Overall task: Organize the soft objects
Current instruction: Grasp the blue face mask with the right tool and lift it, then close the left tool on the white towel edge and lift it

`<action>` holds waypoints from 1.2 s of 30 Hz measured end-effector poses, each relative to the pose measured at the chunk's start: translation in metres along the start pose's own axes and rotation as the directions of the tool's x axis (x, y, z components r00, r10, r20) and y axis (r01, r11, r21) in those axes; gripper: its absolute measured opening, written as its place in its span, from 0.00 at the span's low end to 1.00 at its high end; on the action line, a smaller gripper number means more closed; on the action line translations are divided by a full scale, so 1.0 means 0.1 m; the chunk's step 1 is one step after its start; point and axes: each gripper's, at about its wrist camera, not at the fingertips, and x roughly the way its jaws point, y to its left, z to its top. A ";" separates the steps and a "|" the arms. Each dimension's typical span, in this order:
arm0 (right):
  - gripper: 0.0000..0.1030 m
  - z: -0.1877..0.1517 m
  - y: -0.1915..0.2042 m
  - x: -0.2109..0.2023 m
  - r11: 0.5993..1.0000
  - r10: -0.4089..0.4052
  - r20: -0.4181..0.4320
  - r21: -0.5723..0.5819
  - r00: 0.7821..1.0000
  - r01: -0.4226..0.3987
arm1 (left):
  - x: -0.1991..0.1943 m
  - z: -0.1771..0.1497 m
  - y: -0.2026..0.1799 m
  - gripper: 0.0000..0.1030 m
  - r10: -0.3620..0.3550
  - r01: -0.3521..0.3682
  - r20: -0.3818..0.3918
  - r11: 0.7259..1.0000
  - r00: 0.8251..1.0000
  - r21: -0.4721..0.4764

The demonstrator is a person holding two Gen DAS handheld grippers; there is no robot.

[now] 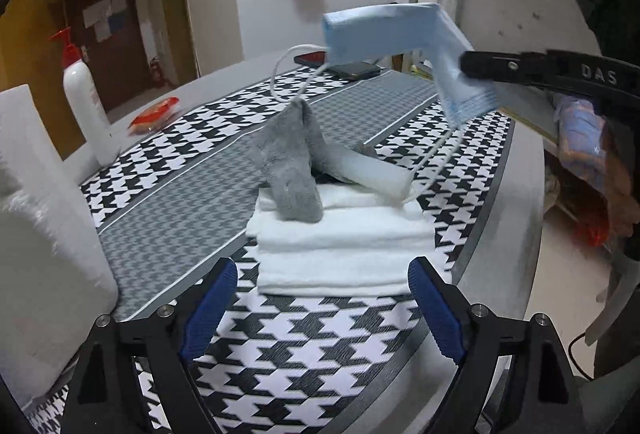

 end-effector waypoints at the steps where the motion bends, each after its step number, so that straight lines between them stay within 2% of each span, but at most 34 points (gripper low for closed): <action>1: 0.10 -0.01 -0.04 -0.02 1.000 -0.001 0.007 0.011 1.000 0.001 | 0.01 0.01 0.00 0.85 -0.005 0.005 -0.002 1.000 1.000 -0.005; 6: 0.10 -0.05 -0.27 -0.16 0.997 -0.013 0.046 0.082 0.999 0.009 | 0.13 0.04 -0.05 0.85 -0.025 0.025 -0.033 1.000 0.999 -0.020; 9: 0.10 -0.09 -0.32 -0.14 0.996 -0.018 0.034 0.093 0.999 0.015 | 0.18 0.06 -0.11 0.85 -0.045 0.045 -0.051 0.999 0.998 -0.003; 12: 0.10 -0.13 -0.34 -0.10 0.995 -0.005 0.023 0.100 1.000 0.003 | 0.24 0.08 -0.14 0.84 -0.031 0.032 -0.067 0.999 0.997 0.005; 16: 0.11 -0.18 -0.36 -0.05 0.995 0.007 0.010 0.102 1.000 -0.008 | 0.33 0.11 -0.12 0.71 -0.012 0.012 -0.103 1.000 0.995 0.000; 20: 0.11 -0.21 -0.39 -0.03 0.994 0.019 0.006 0.111 1.000 -0.019 | 0.33 0.15 -0.10 0.65 -0.007 0.007 -0.109 1.000 0.994 0.000; 21: 0.11 -0.22 -0.39 -0.03 0.993 0.022 0.006 0.113 1.000 -0.022 | 0.34 0.15 -0.10 0.59 -0.005 0.005 -0.108 1.000 0.994 0.000; 23: 0.11 -0.23 -0.40 -0.03 0.993 0.026 0.009 0.119 1.000 -0.027 | 0.33 0.18 -0.10 0.39 -0.004 0.004 -0.108 1.000 0.994 0.000; 24: 0.11 -0.24 -0.40 -0.03 0.992 0.028 0.009 0.122 1.000 -0.029 | 0.33 0.20 -0.09 0.21 0.003 -0.003 -0.108 1.000 0.994 -0.002; 25: 0.11 -0.25 -0.40 -0.03 0.992 0.030 0.010 0.124 1.000 -0.031 | 0.34 0.21 -0.08 0.09 0.008 -0.009 -0.107 1.000 0.994 -0.001; 29: 0.11 -0.26 -0.40 -0.05 0.990 0.038 0.023 0.133 0.999 -0.041 | 0.37 0.27 -0.04 0.05 0.006 -0.005 -0.081 1.000 0.997 0.014; 36: 0.11 -0.20 -0.38 -0.13 0.990 0.053 0.054 0.125 0.997 -0.060 | -0.10 0.47 -0.02 0.04 0.020 -0.021 0.060 0.999 0.998 0.026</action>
